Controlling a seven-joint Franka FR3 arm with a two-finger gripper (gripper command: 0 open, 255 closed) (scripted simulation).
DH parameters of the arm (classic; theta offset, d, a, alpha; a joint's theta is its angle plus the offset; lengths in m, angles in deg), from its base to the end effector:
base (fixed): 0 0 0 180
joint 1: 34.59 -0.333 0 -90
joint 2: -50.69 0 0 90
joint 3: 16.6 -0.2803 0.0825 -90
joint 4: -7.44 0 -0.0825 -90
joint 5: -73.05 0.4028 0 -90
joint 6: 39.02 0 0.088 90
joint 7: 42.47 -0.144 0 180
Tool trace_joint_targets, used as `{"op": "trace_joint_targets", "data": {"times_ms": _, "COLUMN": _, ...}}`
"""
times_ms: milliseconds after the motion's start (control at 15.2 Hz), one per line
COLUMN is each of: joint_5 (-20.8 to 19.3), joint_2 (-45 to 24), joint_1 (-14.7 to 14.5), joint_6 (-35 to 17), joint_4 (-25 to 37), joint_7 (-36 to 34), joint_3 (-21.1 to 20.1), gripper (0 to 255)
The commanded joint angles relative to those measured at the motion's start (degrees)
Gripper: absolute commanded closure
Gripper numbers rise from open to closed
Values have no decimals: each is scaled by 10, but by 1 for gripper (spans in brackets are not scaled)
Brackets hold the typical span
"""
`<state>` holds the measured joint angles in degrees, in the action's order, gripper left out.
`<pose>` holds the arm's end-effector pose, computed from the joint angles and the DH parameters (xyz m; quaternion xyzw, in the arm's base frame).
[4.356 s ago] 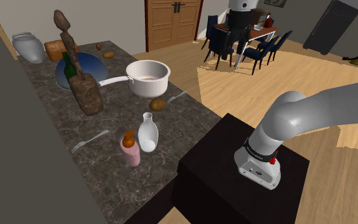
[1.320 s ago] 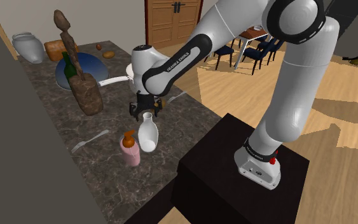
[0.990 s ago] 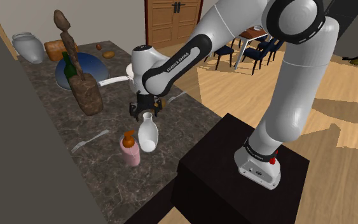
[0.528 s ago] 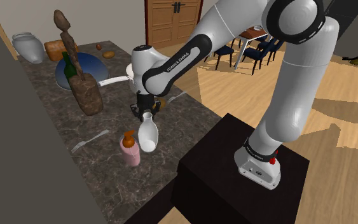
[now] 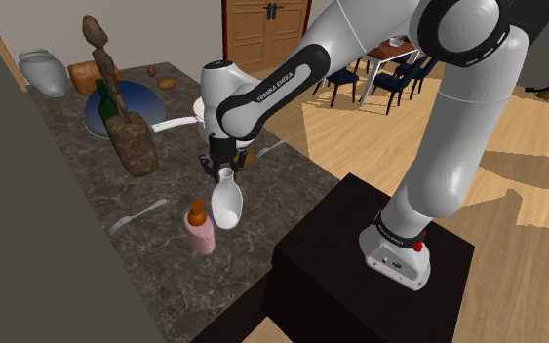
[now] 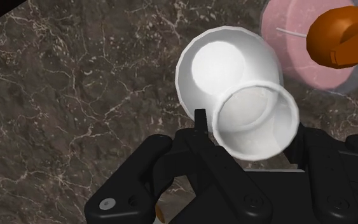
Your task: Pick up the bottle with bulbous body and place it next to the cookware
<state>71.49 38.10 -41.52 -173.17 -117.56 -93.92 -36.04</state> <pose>0.4955 0.2501 0.2048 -0.9770 0.2103 0.0351 0.0061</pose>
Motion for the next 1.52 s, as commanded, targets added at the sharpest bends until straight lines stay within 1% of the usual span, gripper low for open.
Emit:
{"op": "trace_joint_targets", "data": {"times_ms": 0, "joint_5": 5, "joint_2": 12, "joint_1": 2, "joint_6": 15, "joint_4": 4, "joint_7": 4, "joint_3": -1, "gripper": 255}}
{"op": "trace_joint_targets", "data": {"times_ms": 726, "joint_5": 27, "joint_2": 65, "joint_1": 7, "joint_6": 93, "joint_4": 32, "joint_7": 16, "joint_3": -6, "gripper": 255}}
{"op": "trace_joint_targets", "data": {"times_ms": 1452, "joint_5": 41, "joint_2": 104, "joint_1": 10, "joint_6": 174, "joint_4": 76, "joint_7": 23, "joint_3": -6, "gripper": 255}}
